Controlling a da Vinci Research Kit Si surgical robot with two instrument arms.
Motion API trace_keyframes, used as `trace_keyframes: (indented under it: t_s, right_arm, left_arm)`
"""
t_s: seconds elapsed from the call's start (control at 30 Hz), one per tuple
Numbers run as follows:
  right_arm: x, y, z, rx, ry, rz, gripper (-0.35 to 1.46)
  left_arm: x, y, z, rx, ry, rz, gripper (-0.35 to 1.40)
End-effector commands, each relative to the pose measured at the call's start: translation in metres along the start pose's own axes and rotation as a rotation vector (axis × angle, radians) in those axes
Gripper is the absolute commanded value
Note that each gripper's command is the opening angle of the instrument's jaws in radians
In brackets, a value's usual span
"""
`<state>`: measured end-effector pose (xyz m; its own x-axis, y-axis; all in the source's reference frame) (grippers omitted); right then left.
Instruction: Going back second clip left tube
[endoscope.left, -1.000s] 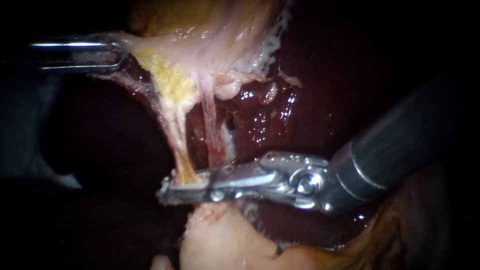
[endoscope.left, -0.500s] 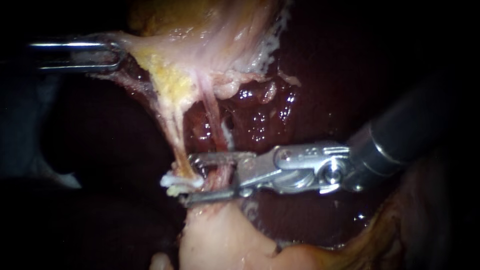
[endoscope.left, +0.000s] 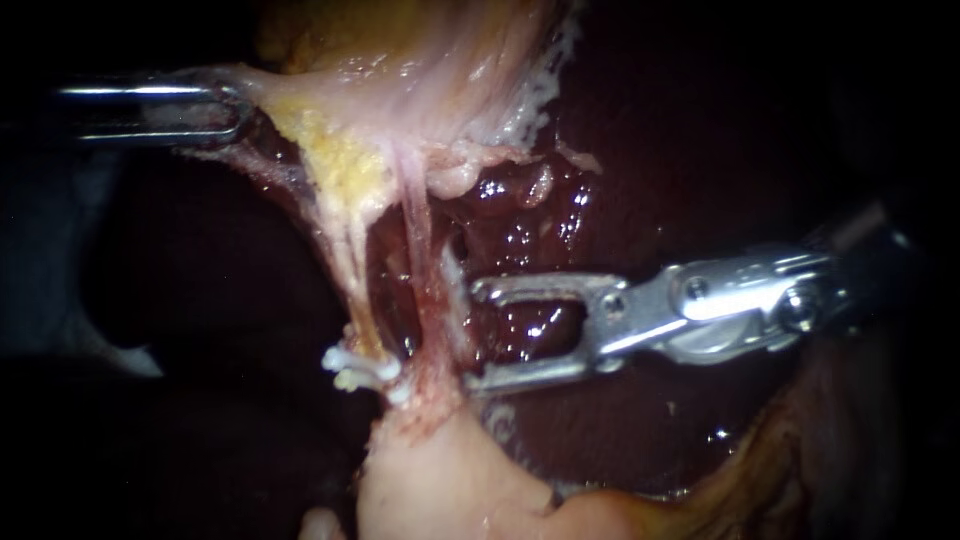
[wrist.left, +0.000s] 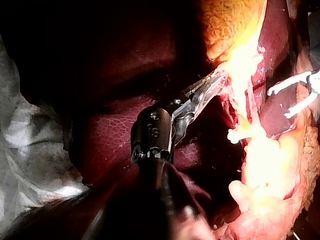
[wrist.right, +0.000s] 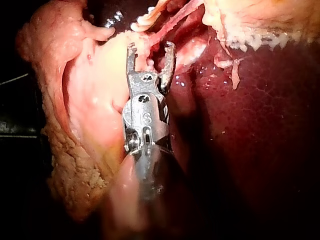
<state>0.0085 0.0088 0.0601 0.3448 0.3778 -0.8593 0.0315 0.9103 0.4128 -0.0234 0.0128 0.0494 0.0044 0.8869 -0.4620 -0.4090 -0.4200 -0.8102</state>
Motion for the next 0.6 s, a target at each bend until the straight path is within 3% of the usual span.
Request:
trace_keyframes:
  t_s: [0.03,0.3,0.6]
  right_arm:
    - [0.0,0.0,-0.0005,-0.003,-0.001,-0.007,0.5]
    - [-0.0002,0.0001,-0.0038,-0.013,-0.008,-0.038,0.5]
    - [-0.0003,0.0001,-0.0048,-0.01,-0.008,-0.044,0.5]
  left_arm:
    - [0.0,0.0,0.0,0.0,0.0,0.0,-0.35]
    - [0.0,0.0,0.0,0.0,0.0,0.0,-0.35]
    - [-0.0001,-0.0002,0.0003,0.001,0.001,0.001,-0.35]
